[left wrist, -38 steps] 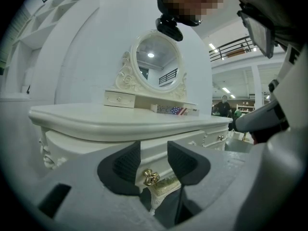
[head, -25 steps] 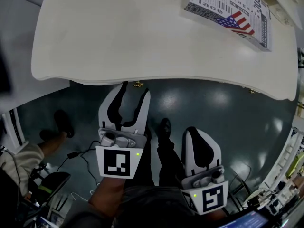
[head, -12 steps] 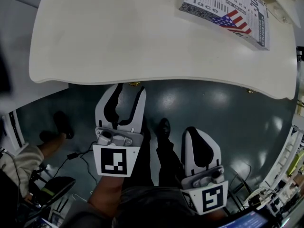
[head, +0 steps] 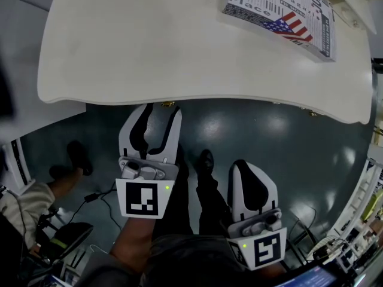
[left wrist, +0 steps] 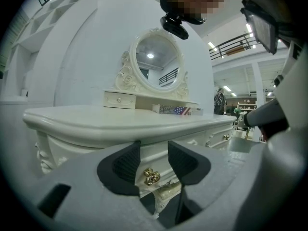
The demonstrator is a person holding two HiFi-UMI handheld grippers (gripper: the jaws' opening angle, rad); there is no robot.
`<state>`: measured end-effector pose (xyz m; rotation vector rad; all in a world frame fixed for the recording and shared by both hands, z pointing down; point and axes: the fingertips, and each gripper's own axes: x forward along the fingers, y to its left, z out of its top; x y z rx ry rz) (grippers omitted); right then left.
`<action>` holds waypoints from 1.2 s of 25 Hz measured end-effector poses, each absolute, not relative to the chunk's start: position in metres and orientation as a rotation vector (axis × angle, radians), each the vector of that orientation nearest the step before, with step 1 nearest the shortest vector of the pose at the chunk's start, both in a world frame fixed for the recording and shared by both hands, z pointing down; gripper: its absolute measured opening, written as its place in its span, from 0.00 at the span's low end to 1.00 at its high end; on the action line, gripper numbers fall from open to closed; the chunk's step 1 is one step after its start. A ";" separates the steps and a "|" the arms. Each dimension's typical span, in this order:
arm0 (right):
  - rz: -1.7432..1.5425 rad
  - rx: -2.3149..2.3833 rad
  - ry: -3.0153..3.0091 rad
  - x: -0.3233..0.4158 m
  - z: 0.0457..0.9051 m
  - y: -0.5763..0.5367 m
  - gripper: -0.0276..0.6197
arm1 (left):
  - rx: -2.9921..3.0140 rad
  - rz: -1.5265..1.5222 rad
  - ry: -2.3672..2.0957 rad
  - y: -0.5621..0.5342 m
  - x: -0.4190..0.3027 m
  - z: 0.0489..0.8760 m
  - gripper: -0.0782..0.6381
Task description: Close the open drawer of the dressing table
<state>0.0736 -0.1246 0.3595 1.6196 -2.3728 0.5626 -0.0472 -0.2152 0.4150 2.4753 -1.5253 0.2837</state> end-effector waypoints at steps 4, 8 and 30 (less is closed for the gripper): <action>0.565 1.626 -2.382 0.075 0.356 -0.124 0.07 | 2.469 0.290 -1.528 -0.215 -0.046 0.415 0.38; 0.558 1.622 -2.396 0.074 0.354 -0.121 0.07 | 2.455 0.294 -1.534 -0.212 -0.045 0.416 0.40; 0.087 1.647 -2.671 0.094 0.204 -0.088 0.07 | 2.585 -0.017 -1.810 -0.095 -0.028 0.214 0.30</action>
